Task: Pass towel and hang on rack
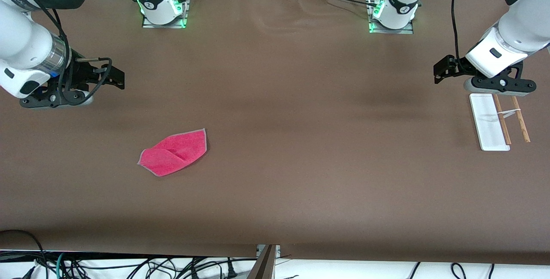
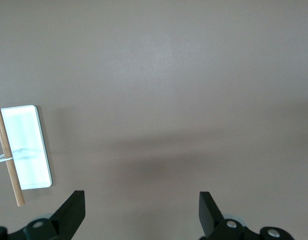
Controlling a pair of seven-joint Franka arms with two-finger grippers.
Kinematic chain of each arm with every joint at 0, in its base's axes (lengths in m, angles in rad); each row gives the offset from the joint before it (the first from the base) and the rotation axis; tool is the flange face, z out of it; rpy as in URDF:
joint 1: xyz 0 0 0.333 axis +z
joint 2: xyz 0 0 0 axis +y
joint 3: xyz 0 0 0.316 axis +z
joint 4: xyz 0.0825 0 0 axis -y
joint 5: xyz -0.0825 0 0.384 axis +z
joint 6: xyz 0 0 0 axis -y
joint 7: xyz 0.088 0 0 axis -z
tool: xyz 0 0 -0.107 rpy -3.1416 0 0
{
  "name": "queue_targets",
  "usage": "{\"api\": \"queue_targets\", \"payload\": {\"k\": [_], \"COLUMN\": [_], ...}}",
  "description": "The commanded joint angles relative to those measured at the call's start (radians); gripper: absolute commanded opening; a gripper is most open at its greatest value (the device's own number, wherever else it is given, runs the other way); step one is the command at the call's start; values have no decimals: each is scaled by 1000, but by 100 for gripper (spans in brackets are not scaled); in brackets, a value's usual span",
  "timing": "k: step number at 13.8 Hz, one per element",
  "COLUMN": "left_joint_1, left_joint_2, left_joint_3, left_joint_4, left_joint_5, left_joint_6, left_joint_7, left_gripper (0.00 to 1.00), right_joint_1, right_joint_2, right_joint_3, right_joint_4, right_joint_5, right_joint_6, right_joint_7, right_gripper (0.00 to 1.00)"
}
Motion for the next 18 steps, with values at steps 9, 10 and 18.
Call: {"api": "queue_targets", "payload": {"k": [9, 10, 18], "left_joint_1": [13, 15, 15], "left_joint_2": [35, 35, 37], "left_joint_3": [4, 9, 9], "left_joint_4": [98, 98, 100], "left_joint_5": [-13, -23, -26], "left_joint_6": [-84, -88, -83], "left_joint_7": [26, 32, 26], "left_gripper": [100, 100, 100], "right_joint_1": [1, 1, 0], "right_joint_2": [-3, -3, 0], "right_joint_3": [5, 5, 5], "right_joint_4": [-22, -22, -25], "right_joint_5": [-6, -6, -6], "right_joint_6": [9, 9, 17], "right_joint_7": [14, 14, 13], "right_gripper": [99, 99, 99]}}
